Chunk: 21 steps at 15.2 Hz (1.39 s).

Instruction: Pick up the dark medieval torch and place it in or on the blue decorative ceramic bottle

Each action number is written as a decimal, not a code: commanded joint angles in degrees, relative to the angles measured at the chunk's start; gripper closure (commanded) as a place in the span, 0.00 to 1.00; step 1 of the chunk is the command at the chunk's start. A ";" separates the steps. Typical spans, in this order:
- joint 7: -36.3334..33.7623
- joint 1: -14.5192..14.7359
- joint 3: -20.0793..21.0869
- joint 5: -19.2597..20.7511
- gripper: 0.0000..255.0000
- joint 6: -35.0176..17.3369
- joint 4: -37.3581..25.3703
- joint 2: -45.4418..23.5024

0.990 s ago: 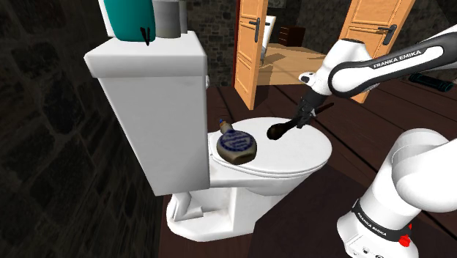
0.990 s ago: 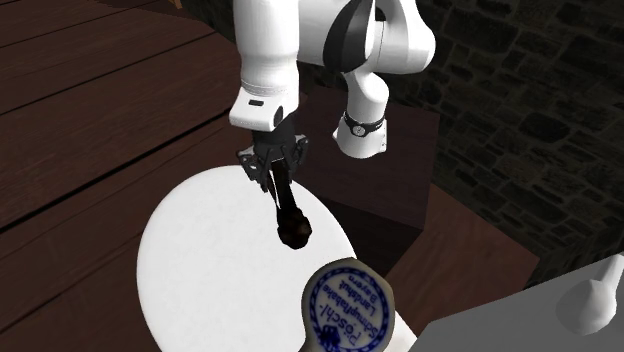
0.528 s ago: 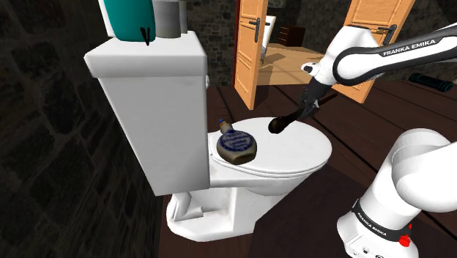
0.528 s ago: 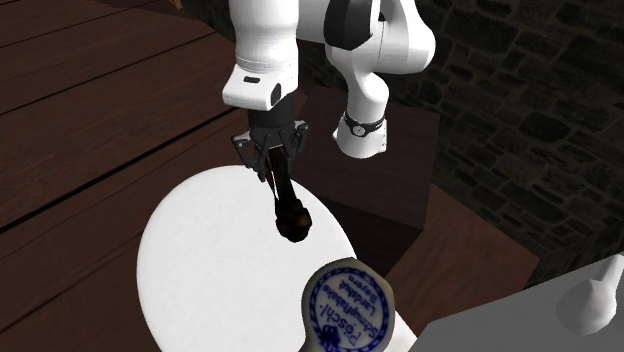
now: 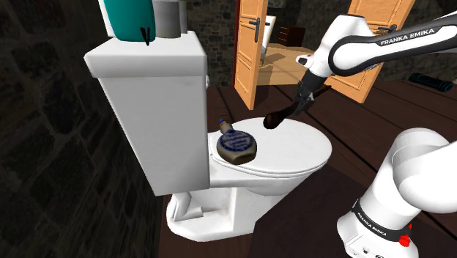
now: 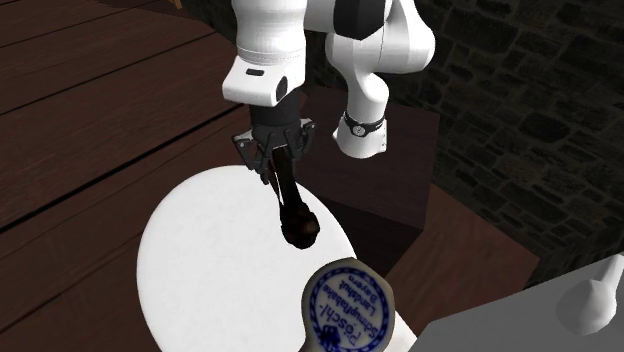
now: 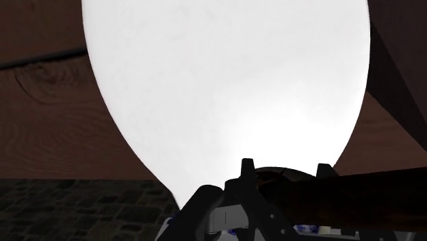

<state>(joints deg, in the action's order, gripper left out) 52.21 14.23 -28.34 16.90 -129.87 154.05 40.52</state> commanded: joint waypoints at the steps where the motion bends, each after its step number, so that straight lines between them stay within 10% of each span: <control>1: -2.10 2.27 1.29 -1.48 1.00 -1.20 -1.88 -3.12; 16: -12.07 15.49 7.55 -12.94 1.00 -6.24 -23.90 -31.48; 21: -11.50 15.53 7.25 -13.70 1.00 -10.23 -21.70 -33.35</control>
<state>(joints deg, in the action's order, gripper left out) 40.51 29.75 -20.97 3.43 -139.13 131.89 7.64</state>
